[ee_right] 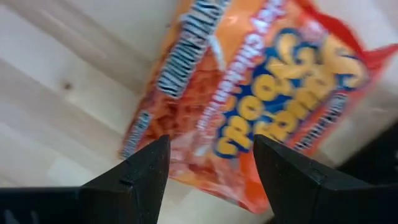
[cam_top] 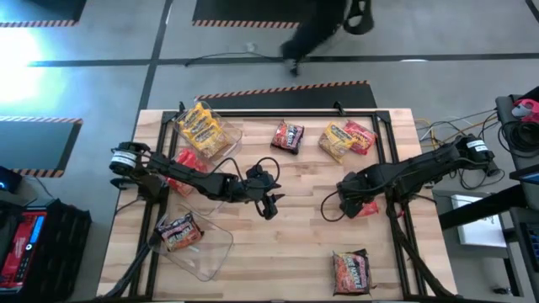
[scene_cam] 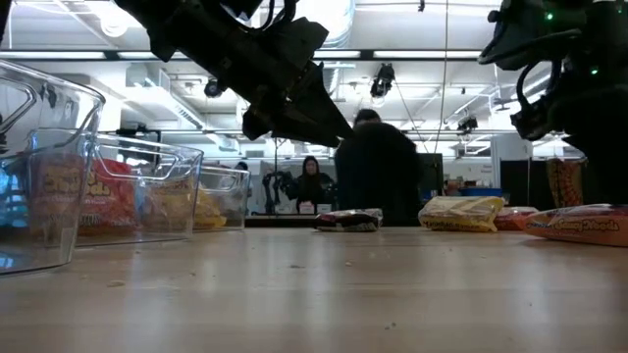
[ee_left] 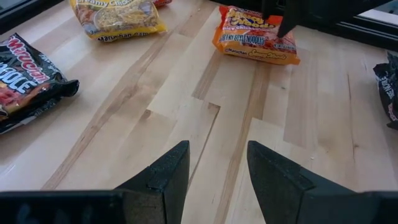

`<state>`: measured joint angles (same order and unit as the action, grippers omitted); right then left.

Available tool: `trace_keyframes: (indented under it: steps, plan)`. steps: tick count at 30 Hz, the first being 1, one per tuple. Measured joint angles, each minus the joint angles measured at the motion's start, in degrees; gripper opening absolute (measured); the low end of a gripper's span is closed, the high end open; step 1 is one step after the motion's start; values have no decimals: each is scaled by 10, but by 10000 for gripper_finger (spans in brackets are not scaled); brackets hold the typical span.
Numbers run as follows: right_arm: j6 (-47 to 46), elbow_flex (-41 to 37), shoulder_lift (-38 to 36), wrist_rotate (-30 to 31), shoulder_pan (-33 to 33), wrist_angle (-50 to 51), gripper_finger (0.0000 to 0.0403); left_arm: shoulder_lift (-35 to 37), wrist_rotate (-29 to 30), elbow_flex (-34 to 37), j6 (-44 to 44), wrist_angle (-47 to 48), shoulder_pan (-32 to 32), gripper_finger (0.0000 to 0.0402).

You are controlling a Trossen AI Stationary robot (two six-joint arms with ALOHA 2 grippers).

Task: Sort Maruchan noodles
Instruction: Put the orange noodles pack into the middle transparent bin

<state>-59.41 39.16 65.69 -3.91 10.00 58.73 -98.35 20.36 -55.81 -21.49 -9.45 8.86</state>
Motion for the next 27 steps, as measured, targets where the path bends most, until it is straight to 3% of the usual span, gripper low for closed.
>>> trace_keyframes:
  steps: [11, 22, 27]
  plan:
    - [15, -36, -2, -5, 0, -112, 219, 0, 0, 0, 0, 0, 0, 144]
    - [134, -38, 1, 24, -2, -390, 219, 0, 0, 0, 0, -23, 0, 144]
    - [123, -5, -9, 9, 8, -363, 219, 0, 0, 0, 0, -23, -2, 144]
